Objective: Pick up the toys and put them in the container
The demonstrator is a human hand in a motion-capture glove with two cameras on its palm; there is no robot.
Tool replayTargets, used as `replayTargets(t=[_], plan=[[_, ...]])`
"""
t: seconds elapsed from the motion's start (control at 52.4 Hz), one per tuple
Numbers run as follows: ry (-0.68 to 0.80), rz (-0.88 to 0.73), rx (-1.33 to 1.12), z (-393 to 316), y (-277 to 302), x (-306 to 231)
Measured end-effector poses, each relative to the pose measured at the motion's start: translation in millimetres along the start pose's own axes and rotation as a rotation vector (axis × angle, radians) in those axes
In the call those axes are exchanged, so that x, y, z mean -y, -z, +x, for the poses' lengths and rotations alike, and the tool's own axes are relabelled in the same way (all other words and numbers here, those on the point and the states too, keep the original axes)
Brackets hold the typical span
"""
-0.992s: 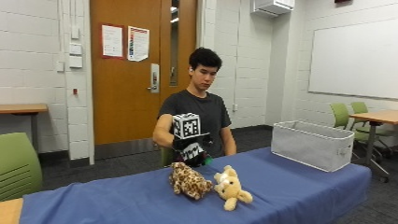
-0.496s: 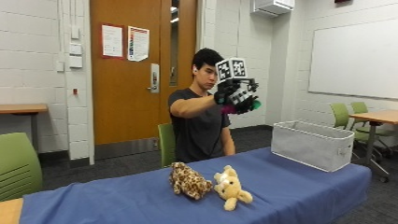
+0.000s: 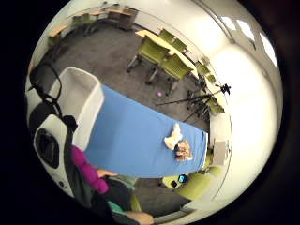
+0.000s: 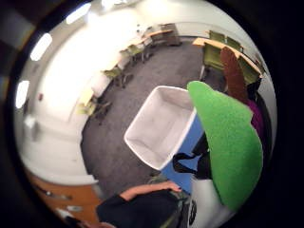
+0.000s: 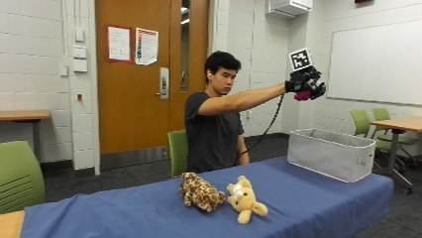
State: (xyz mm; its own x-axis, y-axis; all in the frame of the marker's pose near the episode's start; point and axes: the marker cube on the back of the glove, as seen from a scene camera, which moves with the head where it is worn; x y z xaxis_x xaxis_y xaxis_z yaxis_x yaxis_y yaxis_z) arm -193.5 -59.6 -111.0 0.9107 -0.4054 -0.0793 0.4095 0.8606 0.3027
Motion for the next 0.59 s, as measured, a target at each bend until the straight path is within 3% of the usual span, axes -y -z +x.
replayTargets(t=[0.057, 0.153, 0.286, 0.363, 0.592], plan=[[0.002, -0.020, 0.031, 5.7, -16.6, 12.1], [0.172, -0.042, 0.063, 21.4, -51.1, 22.0], [-0.018, -0.193, 0.125, -4.2, -80.6, 30.9], [0.018, -0.271, 0.119, 0.2, -92.3, 26.0], [0.049, -0.231, 0.037, 35.3, -84.8, 12.2]])
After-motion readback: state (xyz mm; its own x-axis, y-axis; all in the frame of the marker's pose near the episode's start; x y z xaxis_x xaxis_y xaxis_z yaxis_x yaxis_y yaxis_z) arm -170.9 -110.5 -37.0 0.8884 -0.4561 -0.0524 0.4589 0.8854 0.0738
